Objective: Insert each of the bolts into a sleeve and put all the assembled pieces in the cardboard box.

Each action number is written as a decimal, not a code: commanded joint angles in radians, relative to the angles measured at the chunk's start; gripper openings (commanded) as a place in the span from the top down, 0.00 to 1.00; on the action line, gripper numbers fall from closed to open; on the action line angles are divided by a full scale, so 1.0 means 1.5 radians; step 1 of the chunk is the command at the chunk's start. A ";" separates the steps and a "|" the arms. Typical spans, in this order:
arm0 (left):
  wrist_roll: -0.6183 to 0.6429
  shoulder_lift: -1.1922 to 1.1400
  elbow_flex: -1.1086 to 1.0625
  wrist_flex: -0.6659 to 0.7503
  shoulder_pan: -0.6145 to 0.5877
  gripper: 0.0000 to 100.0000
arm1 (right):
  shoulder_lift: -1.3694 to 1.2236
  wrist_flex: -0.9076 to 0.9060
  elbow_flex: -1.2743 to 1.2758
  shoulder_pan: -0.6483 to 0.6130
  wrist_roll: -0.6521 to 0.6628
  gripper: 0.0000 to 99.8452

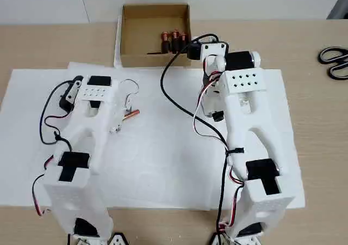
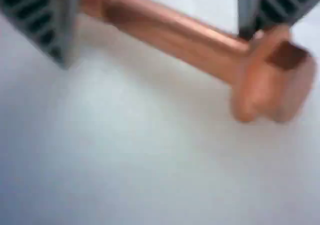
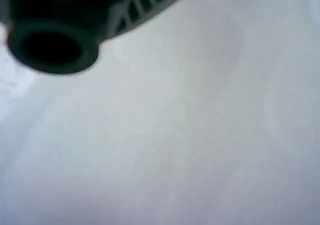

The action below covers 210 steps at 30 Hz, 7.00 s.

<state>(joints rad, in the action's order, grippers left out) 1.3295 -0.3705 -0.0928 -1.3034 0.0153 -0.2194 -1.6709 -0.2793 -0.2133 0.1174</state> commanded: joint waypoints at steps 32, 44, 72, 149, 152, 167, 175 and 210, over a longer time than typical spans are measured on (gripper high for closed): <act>-0.813 0.002 0.237 -0.299 -0.014 0.99 | 0.041 -0.009 -0.034 0.007 0.007 1.00; -0.602 0.002 0.258 -0.300 -0.025 0.99 | 0.041 -0.008 -0.034 0.007 0.007 1.00; -0.314 0.443 -0.103 -0.183 0.036 0.99 | 0.041 -0.008 -0.034 0.025 0.007 1.00; -0.129 -0.266 0.297 -0.296 -0.011 0.80 | 0.041 -0.008 -0.034 0.027 0.007 1.00; -0.129 -0.266 0.297 -0.296 0.003 0.80 | 0.041 -0.008 -0.034 0.027 0.007 1.00; -0.129 -0.267 0.296 -0.298 0.032 0.99 | 0.041 -0.007 -0.033 0.027 0.007 1.00; -0.186 -0.230 0.293 -0.300 0.036 0.99 | 0.041 -0.007 -0.033 0.027 0.007 1.00; -0.532 0.028 0.288 -0.300 0.077 0.99 | 0.047 0.010 -0.034 0.027 0.001 0.99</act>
<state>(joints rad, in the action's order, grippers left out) 0.5363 -0.4012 0.3337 -1.7346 0.0997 -0.2194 -1.6663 -0.2793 -0.1795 0.1174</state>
